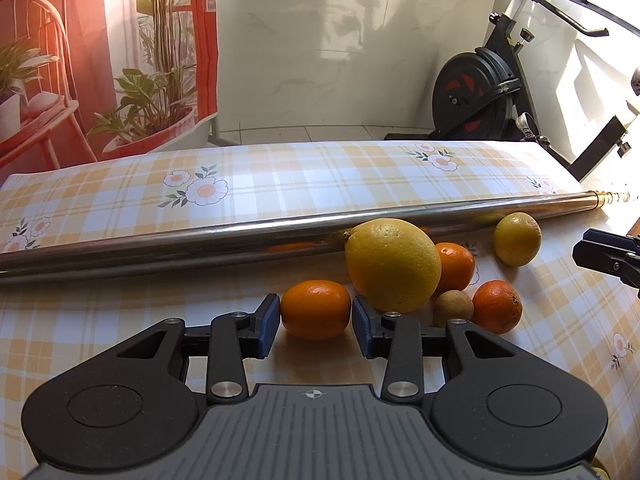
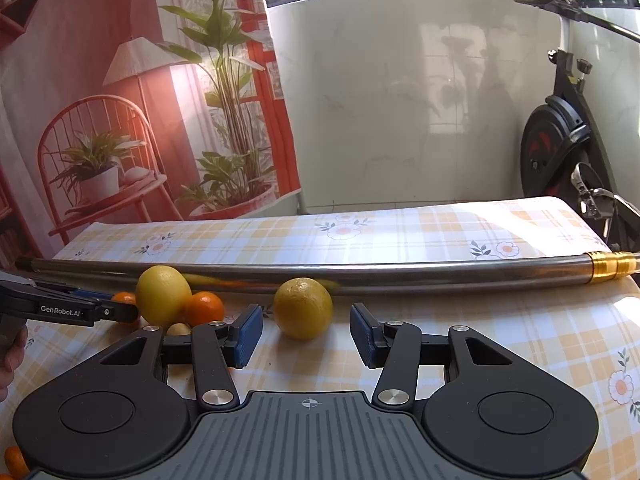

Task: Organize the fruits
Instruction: 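Close the left tool on another tangerine, then grasp a yellow lemon with the right tool while the left tool holds the tangerine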

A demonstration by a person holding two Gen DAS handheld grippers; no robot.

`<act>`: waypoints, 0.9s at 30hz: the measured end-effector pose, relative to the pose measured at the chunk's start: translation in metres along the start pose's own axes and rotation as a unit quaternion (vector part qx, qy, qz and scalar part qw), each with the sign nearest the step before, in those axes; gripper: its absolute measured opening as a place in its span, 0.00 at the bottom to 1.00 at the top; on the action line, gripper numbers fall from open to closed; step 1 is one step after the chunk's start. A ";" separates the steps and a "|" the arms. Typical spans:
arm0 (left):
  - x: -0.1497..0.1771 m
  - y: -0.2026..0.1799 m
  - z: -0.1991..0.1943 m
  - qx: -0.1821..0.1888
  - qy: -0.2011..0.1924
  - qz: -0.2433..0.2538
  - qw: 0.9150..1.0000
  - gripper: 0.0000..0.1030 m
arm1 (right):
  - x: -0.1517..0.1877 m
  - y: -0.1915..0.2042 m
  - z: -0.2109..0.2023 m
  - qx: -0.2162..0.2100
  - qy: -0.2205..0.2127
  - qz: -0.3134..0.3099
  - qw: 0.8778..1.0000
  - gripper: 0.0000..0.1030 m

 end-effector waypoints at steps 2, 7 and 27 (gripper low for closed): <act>-0.001 0.001 0.001 0.000 -0.001 -0.001 1.000 0.40 | 0.000 0.000 0.001 0.000 0.001 -0.001 1.000 0.44; -0.001 -0.001 -0.005 -0.013 0.002 0.014 1.000 0.40 | 0.001 0.000 0.002 0.001 0.002 -0.005 1.000 0.44; -0.005 0.017 -0.091 -0.047 -0.087 -0.082 0.992 0.40 | -0.007 0.021 0.036 -0.007 0.019 -0.039 0.999 0.44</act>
Point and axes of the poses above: each gripper's, at about its wrist camera, not at the fingertips, and z roughly the way its jaws point, y to its left, x to its underside, the point moved 9 cm from there along z, roughly the way its jaws point, and after that the axes turned 15 degrees about z, right-handed, at the moved point
